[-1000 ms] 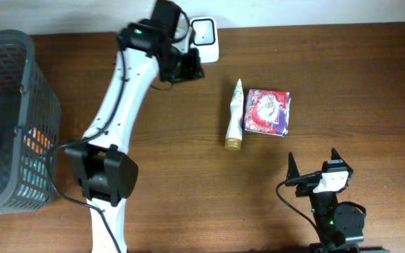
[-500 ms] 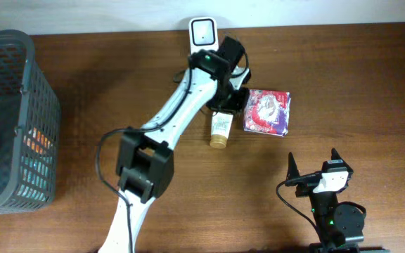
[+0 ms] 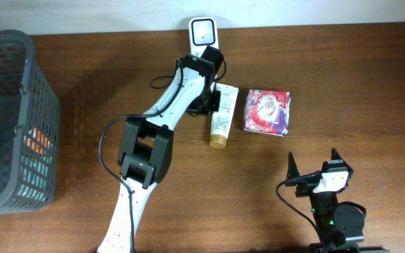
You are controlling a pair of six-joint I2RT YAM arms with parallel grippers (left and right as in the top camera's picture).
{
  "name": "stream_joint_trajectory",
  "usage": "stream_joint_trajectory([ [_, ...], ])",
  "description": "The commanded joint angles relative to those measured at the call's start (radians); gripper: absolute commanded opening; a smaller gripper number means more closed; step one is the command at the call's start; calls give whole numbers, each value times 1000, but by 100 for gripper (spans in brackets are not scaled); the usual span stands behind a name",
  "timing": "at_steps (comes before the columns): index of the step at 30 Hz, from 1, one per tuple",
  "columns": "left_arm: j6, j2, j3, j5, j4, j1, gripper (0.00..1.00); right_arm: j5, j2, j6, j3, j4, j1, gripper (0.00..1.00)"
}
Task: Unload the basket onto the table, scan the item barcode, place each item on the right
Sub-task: 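Place the white tube upright beside the pink pack, release, then grasp the orange Kleenex tissue pack in the basket with left gripper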
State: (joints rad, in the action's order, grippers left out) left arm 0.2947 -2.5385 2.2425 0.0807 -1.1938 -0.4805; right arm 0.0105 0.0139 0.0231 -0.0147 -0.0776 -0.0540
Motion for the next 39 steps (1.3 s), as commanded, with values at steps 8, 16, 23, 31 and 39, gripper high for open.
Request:
stream_joint_trajectory([
  [8, 8, -20, -2, 247, 27, -55, 4, 2, -6, -2, 9, -3, 2, 99],
  [16, 26, -20, 16, 246, 48, -68, 7, 2, -6, -2, 9, -3, 2, 99],
  [23, -7, -19, 539, 227, -306, 74, 28, 2, -6, -2, 9, -3, 2, 99],
  [31, -115, 91, 897, 230, -494, 270, 64, 2, -6, -2, 9, -3, 2, 99],
  [39, -196, 472, 757, 45, -494, 433, 74, 2, -6, -2, 9, -3, 2, 99],
])
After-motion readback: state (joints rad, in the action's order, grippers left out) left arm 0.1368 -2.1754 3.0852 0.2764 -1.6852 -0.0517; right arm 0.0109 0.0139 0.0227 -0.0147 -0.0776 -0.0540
